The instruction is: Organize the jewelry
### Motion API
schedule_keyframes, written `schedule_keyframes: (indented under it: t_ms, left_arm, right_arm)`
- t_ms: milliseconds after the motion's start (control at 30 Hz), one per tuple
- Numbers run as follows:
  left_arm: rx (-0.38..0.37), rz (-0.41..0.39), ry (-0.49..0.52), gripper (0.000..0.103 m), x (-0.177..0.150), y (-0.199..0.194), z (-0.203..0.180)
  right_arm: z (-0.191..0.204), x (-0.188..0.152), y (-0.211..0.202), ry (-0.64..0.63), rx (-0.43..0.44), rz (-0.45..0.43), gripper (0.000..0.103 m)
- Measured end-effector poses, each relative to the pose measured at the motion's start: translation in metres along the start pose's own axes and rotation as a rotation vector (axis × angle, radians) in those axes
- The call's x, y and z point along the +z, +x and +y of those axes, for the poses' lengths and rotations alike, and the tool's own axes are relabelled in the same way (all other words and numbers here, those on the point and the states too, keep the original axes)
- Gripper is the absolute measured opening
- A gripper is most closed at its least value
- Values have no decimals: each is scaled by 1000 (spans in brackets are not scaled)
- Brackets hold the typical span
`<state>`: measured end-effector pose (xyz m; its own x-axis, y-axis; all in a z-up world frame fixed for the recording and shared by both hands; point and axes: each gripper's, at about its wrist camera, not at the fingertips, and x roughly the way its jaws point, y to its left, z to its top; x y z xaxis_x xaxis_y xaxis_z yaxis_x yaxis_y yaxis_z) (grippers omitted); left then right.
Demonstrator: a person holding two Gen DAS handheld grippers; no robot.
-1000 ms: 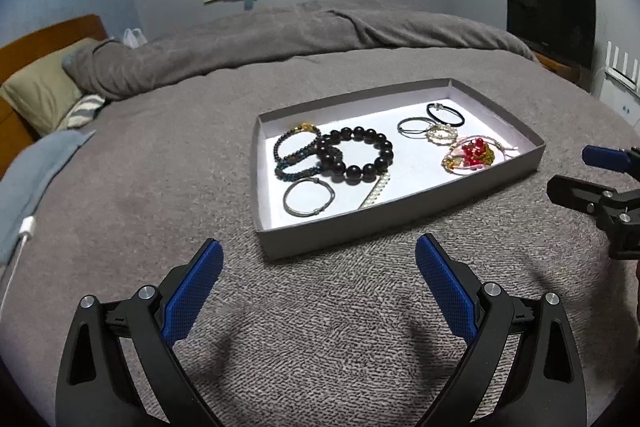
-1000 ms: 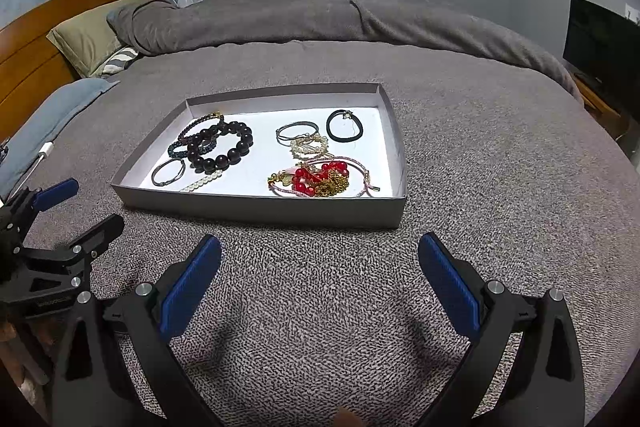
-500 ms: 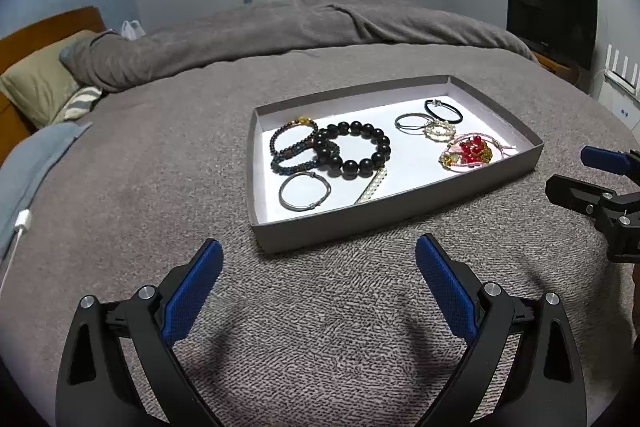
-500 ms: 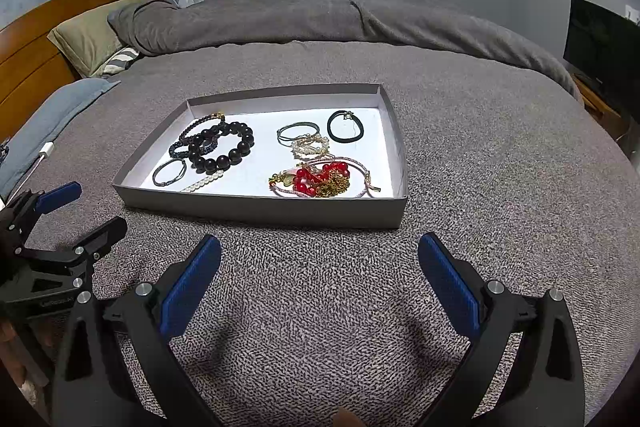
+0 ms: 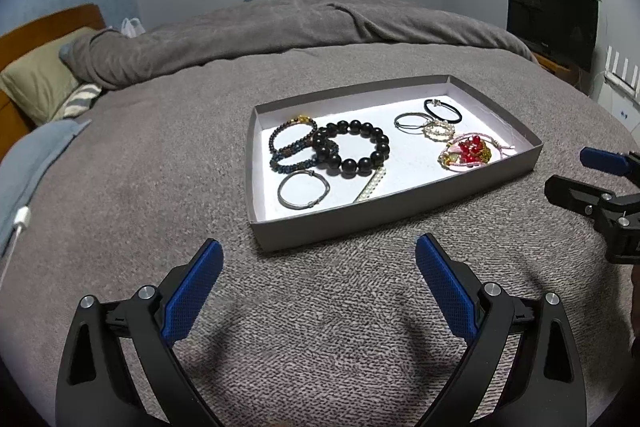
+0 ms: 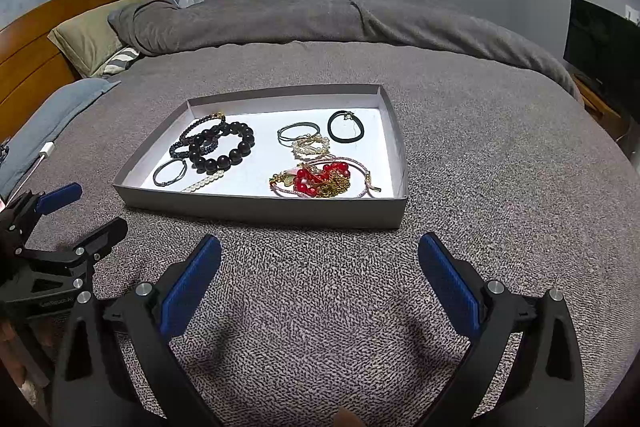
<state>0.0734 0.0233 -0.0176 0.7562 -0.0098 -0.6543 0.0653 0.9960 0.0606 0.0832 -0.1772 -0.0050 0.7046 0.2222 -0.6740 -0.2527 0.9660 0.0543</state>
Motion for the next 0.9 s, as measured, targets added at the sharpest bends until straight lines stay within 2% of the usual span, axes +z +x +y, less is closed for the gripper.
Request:
schedule_keyframes:
  t_ms: [133,267,900]
  left_arm:
    - [-28,11,-15,96,0,1,-1]
    - [-2,4,-5,96,-1,0,-2]
    - [4,-14,-4,96,0,-2,-2]
  right_arm:
    - [0,0,0,1,0,-1,97]
    - [0,0,0,1,0,0,97]
    - [1,1,0,-1,-1,0,97]
